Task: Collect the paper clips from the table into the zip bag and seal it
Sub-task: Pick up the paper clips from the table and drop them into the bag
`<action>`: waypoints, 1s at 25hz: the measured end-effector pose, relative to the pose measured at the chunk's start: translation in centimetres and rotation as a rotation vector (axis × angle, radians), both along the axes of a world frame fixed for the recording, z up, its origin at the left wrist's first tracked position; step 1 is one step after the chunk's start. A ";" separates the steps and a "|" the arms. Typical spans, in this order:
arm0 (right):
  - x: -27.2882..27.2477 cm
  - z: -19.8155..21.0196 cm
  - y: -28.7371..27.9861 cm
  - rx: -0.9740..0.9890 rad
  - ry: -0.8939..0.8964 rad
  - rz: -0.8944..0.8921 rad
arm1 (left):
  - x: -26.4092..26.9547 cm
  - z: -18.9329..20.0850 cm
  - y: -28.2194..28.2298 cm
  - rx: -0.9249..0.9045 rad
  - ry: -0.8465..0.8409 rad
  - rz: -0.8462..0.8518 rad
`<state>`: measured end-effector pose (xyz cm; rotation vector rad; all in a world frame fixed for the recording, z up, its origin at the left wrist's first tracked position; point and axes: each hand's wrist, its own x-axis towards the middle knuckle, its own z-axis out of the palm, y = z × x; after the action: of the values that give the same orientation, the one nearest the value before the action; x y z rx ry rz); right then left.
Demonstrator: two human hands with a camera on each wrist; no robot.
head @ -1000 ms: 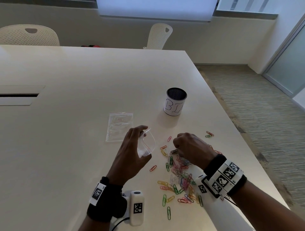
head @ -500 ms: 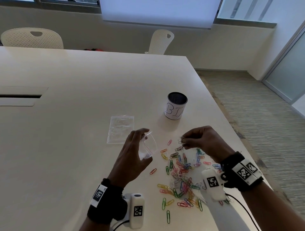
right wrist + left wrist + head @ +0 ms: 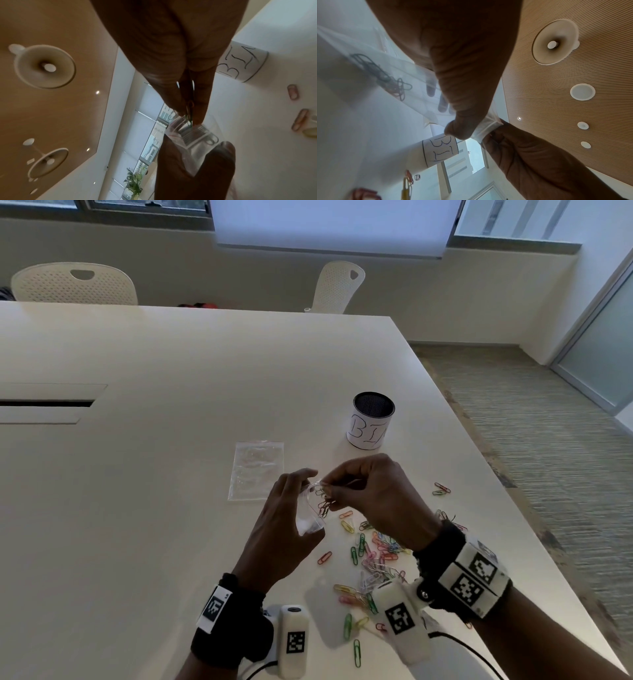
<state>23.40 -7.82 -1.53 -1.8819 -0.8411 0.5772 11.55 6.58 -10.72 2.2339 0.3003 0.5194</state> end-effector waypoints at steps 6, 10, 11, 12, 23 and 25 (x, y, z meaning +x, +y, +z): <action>-0.5 1.0 0.0 -0.056 -0.168 0.066 | 0.0 0.0 -0.1 -0.005 0.000 0.006; 2.2 0.3 -0.7 -0.046 -0.254 -0.036 | 0.0 0.1 -0.2 -0.029 0.005 0.011; 3.3 -0.4 -0.9 -0.074 -0.285 -0.071 | 0.0 0.1 -0.2 -0.033 -0.001 0.014; 4.4 -1.3 -1.0 -0.129 -0.330 -0.096 | -0.1 0.2 -0.2 -0.038 -0.007 0.017; 4.9 -6.6 -1.4 -0.444 -0.489 0.387 | -0.3 0.3 -0.1 -0.030 -0.004 0.041; 4.4 -6.6 -1.9 -0.461 -0.532 0.476 | -0.3 0.2 0.0 -0.021 -0.006 0.039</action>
<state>27.75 -9.68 -8.09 -2.3109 -1.6443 0.5974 11.28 6.58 -10.50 2.2095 0.3457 0.5413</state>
